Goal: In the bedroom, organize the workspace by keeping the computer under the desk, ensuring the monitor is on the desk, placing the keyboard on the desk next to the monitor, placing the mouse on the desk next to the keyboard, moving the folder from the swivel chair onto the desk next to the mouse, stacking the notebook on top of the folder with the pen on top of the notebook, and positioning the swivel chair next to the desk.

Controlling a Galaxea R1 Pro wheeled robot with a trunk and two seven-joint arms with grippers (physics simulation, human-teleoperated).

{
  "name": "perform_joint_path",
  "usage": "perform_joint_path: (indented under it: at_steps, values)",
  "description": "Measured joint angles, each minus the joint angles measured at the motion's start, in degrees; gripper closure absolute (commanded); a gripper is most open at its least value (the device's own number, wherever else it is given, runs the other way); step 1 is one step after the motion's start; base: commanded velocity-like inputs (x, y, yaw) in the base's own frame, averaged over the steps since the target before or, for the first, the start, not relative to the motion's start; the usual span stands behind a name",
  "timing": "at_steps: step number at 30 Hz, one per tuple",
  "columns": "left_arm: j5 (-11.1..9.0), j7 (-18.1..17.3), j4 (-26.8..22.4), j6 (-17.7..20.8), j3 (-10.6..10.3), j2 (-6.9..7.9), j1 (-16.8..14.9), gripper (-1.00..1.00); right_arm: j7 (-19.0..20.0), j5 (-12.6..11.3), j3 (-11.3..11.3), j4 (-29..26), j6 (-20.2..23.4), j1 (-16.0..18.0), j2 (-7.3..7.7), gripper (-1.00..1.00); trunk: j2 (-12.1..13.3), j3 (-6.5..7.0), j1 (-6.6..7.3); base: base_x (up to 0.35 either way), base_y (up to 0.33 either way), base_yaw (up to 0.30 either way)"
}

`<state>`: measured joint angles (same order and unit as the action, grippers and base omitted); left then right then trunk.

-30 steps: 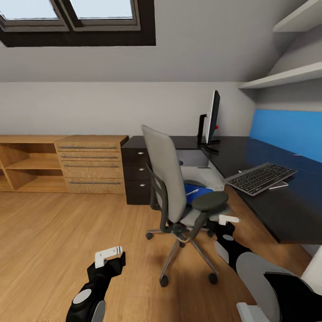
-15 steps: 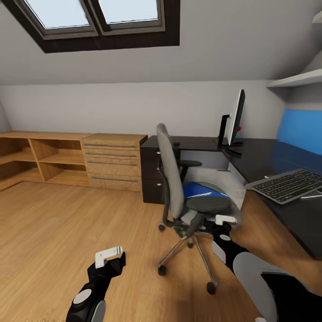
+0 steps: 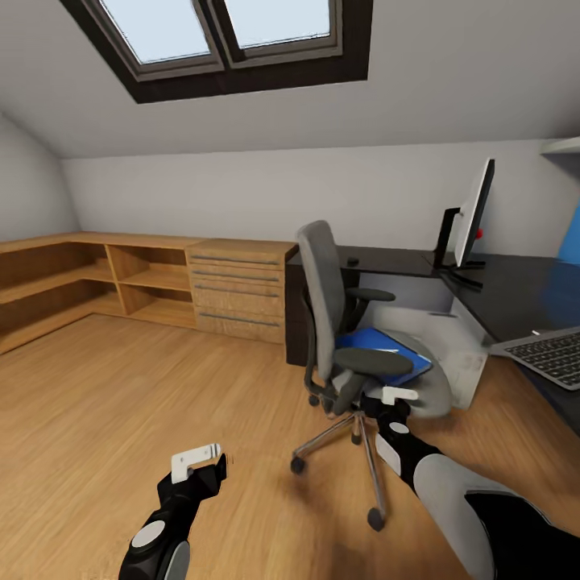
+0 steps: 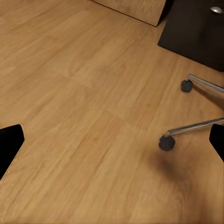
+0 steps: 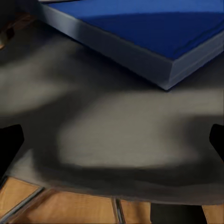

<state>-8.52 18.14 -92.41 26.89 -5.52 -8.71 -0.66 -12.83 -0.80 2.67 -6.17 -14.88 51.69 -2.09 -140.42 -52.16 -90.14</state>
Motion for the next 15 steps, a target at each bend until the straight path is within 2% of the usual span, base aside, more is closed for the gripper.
perform_joint_path:
  at_steps: [15]
  values:
    - [0.0,0.0,0.0,0.0,0.0,-0.02,0.0,-1.00,0.1,-0.1,0.1,0.0,0.1,0.0,-0.03,-1.00,0.0,0.00,0.00,0.000,0.000,0.269]
